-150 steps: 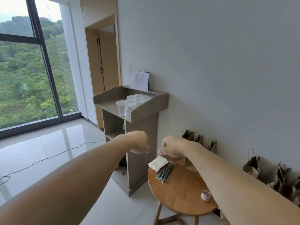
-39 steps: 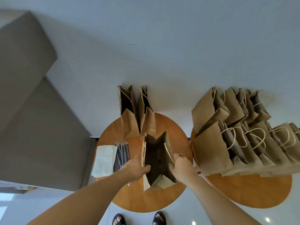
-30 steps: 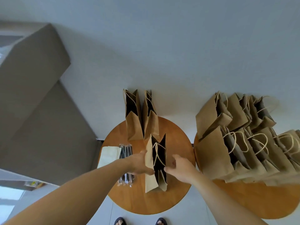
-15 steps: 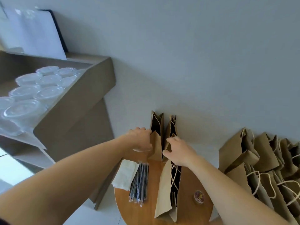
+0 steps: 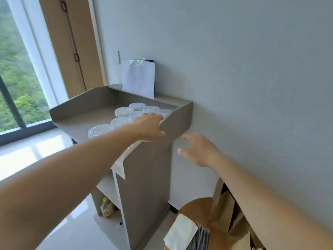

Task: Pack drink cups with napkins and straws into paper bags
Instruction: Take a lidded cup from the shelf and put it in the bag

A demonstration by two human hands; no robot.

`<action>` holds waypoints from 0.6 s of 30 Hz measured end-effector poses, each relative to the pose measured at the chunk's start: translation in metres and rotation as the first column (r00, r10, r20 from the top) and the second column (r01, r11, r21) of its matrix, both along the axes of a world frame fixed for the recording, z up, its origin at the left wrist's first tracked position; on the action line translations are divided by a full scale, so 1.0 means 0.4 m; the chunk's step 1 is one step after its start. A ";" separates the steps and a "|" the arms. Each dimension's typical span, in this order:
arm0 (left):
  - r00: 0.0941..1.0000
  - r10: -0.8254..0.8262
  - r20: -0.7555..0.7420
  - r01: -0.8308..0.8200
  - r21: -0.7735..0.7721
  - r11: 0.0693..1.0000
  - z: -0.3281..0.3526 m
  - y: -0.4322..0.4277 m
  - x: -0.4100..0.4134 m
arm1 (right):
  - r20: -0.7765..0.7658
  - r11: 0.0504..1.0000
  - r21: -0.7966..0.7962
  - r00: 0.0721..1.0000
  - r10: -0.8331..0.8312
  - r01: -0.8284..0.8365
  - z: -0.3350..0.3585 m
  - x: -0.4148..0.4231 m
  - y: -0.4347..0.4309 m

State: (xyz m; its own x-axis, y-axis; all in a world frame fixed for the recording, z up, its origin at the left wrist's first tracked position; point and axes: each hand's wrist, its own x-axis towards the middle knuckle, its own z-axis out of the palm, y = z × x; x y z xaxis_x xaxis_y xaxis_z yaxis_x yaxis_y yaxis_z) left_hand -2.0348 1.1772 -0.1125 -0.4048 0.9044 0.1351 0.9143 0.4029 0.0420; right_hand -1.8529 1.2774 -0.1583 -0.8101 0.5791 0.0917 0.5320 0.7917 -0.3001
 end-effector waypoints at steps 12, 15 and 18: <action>0.960 0.278 0.044 -0.279 0.013 0.960 -0.004 -0.307 -0.515 | 0.073 0.965 0.063 0.966 0.249 -0.253 0.064 -0.562 -0.202; 0.950 0.303 0.076 -0.304 -0.009 0.953 -0.036 -0.359 -0.597 | 0.108 0.958 0.064 0.957 0.271 -0.278 0.060 -0.672 -0.238; 0.949 0.294 0.111 -0.290 -0.052 0.956 -0.067 -0.386 -0.651 | 0.185 0.956 0.053 0.944 0.274 -0.288 0.049 -0.752 -0.258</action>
State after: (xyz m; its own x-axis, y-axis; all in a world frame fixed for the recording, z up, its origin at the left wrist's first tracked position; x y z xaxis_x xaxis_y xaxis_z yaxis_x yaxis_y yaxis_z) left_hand -2.2950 1.0226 -0.1392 -0.6632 0.7473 0.0423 0.7457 0.6549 0.1228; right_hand -2.1538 1.1741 -0.1387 -0.9462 0.3224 -0.0290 0.3229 0.9337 -0.1545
